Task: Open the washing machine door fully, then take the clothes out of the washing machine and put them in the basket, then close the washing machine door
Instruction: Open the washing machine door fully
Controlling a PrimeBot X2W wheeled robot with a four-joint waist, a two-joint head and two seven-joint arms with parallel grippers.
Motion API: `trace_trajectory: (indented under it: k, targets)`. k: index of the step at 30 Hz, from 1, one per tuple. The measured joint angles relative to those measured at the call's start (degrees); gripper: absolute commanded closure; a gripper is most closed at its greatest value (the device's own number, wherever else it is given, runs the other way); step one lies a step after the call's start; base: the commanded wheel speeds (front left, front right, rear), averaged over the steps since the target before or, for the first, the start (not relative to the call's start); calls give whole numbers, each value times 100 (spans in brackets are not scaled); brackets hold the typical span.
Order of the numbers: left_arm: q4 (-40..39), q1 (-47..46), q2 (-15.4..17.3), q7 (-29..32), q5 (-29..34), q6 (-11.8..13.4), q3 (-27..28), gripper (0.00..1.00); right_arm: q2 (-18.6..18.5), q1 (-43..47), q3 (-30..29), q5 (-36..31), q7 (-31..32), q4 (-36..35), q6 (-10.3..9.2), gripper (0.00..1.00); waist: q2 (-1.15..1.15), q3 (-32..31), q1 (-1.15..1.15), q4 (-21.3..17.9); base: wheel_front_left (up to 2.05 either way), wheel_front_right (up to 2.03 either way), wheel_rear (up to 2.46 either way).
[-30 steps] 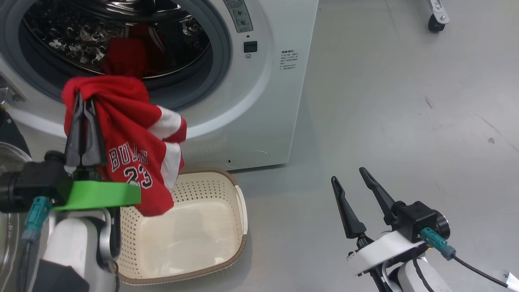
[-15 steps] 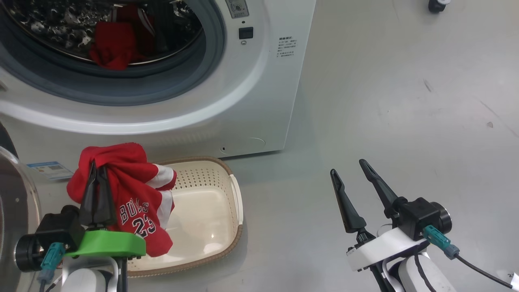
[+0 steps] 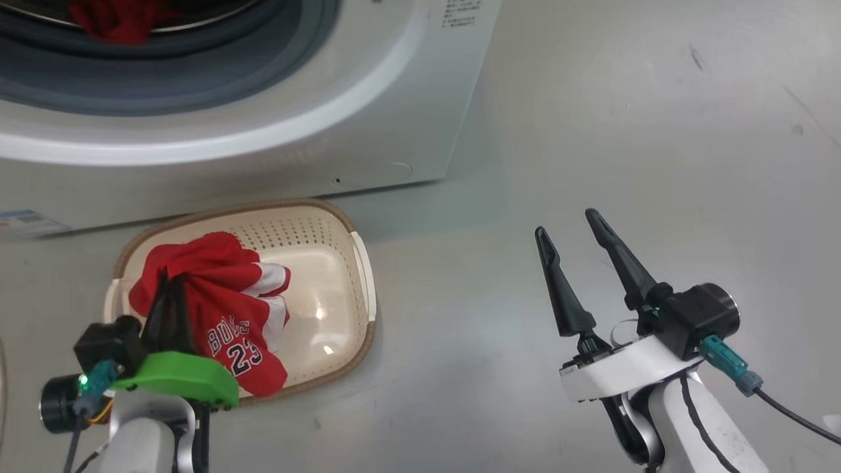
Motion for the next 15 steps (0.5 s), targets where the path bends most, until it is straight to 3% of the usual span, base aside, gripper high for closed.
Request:
trace_trajectory:
  k: [15]
  targets:
    - [990,-1238,355,413,-119,0,414,100,0,-561,147,324,0,-314,-58,0,0,1155,0,-387,0,0,0]
